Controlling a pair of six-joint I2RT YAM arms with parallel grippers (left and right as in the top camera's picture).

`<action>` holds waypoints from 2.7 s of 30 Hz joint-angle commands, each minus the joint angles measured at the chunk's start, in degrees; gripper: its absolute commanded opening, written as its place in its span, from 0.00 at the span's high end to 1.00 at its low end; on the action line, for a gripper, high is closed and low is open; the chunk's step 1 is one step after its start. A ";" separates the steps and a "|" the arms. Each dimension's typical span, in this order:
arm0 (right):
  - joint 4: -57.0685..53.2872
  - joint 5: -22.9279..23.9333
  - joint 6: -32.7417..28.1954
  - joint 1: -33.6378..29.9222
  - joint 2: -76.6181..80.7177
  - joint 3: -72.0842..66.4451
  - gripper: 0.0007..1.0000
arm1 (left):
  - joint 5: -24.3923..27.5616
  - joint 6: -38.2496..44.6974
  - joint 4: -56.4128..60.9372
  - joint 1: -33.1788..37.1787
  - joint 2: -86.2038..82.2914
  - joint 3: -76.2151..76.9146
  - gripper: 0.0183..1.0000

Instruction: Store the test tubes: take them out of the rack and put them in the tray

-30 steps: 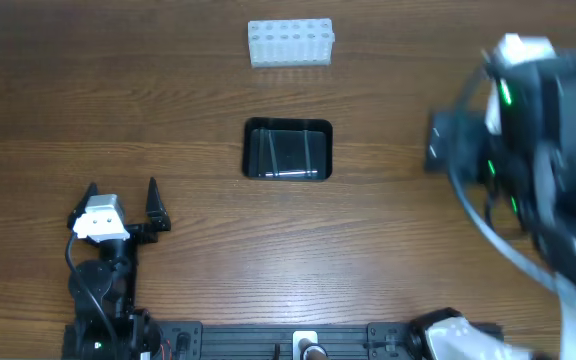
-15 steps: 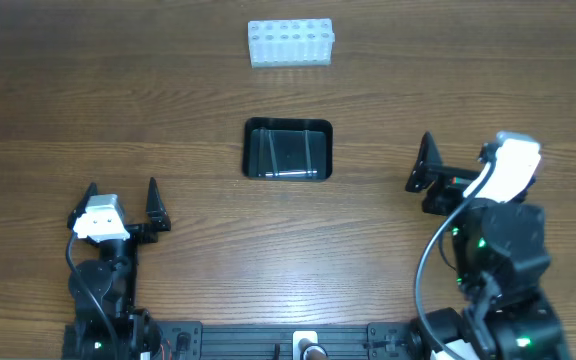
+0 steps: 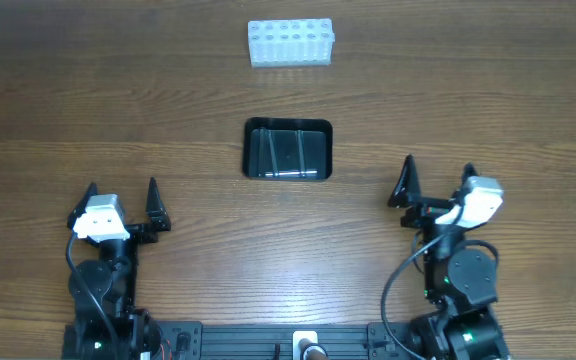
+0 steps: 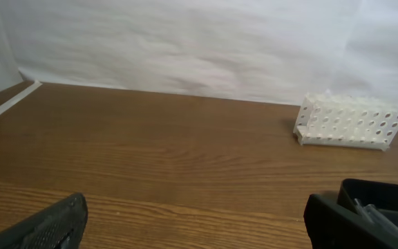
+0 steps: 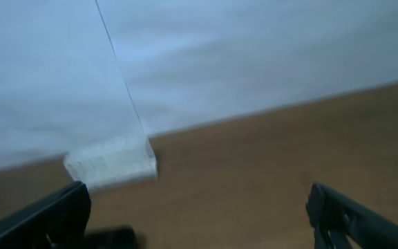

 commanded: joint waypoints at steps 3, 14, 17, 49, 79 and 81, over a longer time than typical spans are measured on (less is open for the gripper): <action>2.93 0.24 -0.31 -2.51 -2.56 -5.60 0.01 | 0.33 0.85 -0.11 0.20 -0.46 -0.24 0.00; 0.70 0.28 -0.26 -10.64 -15.52 -13.16 0.01 | 0.33 0.85 -0.13 0.20 -0.46 -0.24 0.00; -4.39 0.31 -0.28 -11.82 -17.22 -13.03 0.01 | 0.33 0.85 -0.11 0.20 -0.46 -0.24 0.00; -7.26 -18.43 -13.88 -16.26 -17.33 -13.00 0.01 | 0.33 0.85 -0.11 0.20 -0.46 -0.24 0.00; -7.15 -17.33 -14.21 -16.26 -17.33 -13.00 0.01 | 0.33 0.85 -0.11 0.20 -0.46 -0.24 0.00; -7.15 -17.33 -14.23 -16.26 -17.33 -13.00 0.01 | 0.35 0.85 -0.13 0.20 -0.46 -0.24 0.00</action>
